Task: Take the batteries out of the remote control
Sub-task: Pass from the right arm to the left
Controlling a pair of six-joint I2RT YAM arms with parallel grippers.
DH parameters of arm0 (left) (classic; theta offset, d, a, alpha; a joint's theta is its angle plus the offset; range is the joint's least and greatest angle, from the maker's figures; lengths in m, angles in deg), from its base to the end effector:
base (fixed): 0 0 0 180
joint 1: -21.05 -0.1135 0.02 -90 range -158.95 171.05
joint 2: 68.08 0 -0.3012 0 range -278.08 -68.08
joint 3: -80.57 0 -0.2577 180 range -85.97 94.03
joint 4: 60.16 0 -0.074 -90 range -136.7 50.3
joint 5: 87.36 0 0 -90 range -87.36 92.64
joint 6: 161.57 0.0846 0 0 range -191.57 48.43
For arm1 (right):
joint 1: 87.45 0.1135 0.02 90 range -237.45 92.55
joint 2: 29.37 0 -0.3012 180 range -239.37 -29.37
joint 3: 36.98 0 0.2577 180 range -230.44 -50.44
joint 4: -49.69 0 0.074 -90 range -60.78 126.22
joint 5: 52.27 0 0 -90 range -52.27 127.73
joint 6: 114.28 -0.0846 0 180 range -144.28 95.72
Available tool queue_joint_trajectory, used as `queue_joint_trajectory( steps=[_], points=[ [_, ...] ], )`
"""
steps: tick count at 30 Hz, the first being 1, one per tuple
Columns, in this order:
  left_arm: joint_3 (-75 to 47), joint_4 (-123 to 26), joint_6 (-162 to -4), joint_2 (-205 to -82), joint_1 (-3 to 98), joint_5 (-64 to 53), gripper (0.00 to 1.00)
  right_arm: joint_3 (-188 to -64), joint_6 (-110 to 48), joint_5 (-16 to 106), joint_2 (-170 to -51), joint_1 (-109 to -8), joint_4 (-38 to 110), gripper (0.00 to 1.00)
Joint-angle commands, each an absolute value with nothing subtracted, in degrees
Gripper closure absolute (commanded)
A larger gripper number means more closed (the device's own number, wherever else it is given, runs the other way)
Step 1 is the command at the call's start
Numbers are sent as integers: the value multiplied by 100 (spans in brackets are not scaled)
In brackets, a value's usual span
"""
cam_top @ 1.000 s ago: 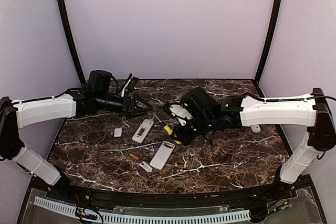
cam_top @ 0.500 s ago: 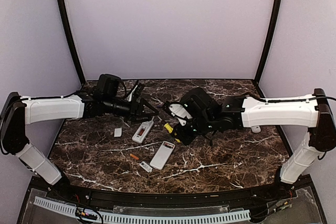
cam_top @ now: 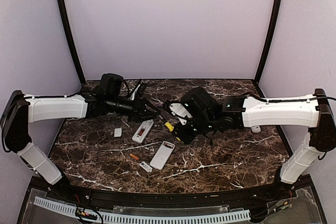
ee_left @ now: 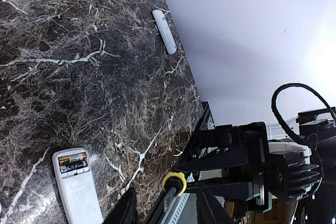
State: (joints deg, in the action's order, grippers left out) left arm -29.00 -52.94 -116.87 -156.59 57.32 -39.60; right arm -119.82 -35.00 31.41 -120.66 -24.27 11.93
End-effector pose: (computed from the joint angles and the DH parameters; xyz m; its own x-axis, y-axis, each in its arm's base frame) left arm 0.2733 -0.2711 0.2762 -0.9020 0.0091 -0.4317 0.4078 0.3467 -0.8447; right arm 0.1848 0.3448 0.2626 -0.4786 -0.5369 -0.6947 -0.7772 0.6273 0.0506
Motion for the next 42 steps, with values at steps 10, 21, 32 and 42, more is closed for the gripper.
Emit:
queue_joint_trajectory(
  steps=[10, 21, 32, 42],
  points=[
    [-2768, -5574, -11881, -15740, 5803, -4146, 75, -11900, -3449, 3053, -11859, -2374, 1416, 100],
    [-2724, -5677, -11957, -15867, 5861, -4181, 84, -11906, -3399, 3153, -11864, -2374, 1445, 100],
    [-2758, -5853, -12097, -15880, 5866, -4206, 96, -11885, -3380, 3143, -11928, -2372, 1463, 100],
    [-3000, -6004, -12104, -15613, 5866, -3911, 100, -11906, -3587, 2931, -11854, -2370, 1447, 73]
  ],
)
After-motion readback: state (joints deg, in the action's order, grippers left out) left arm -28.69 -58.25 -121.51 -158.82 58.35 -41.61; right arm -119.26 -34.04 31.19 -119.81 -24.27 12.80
